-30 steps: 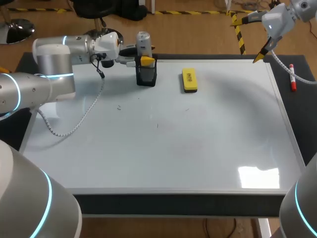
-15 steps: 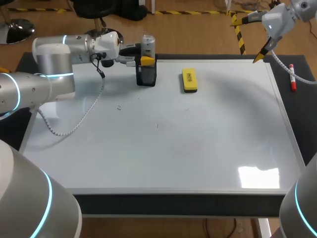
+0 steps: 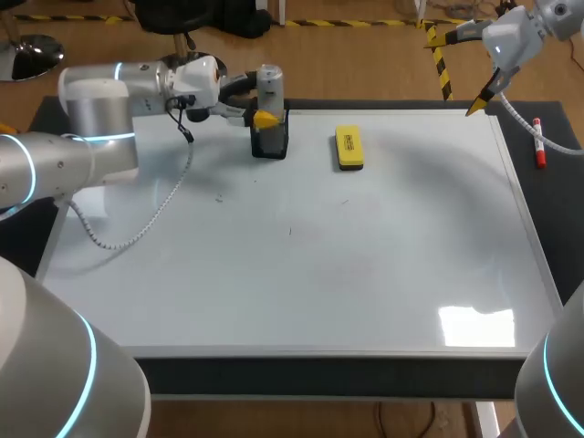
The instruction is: Pick up the inspection probe, press it on each red-marked spot on the whiteboard one by one, put down the probe, pick up the eraser, and wipe off all the red marks.
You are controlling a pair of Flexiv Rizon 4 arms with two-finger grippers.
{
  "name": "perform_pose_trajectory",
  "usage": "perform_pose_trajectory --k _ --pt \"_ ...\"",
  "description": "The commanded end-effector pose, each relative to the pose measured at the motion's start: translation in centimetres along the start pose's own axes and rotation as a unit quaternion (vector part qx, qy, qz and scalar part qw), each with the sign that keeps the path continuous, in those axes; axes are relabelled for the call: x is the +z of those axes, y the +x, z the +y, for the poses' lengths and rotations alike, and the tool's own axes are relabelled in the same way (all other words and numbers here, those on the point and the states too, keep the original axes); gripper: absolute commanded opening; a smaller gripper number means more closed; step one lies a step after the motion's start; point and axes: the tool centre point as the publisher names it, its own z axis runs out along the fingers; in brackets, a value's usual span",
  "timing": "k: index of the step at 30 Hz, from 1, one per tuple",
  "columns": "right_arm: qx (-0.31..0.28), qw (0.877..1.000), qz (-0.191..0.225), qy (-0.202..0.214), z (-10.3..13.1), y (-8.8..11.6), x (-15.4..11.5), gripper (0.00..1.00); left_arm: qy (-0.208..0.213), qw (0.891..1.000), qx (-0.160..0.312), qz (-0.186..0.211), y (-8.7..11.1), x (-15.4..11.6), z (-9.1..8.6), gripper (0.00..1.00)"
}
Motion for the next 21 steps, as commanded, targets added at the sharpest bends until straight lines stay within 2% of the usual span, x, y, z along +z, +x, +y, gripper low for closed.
perform_pose_trajectory --k 1,8,21 --pt "-0.001 1.000 0.003 0.001 0.0 0.0 -0.1 1.00 -0.007 1.000 0.006 -0.008 0.7 0.0 -0.9 1.00" --pt "-0.001 1.000 0.003 0.001 0.0 0.0 -0.1 1.00 -0.014 1.000 0.015 -0.022 0.8 -0.6 -1.9 1.00" --pt "-0.001 1.000 0.003 0.001 0.0 0.0 -0.1 1.00 -0.013 0.996 0.025 -0.084 1.3 -3.3 -3.9 1.00"
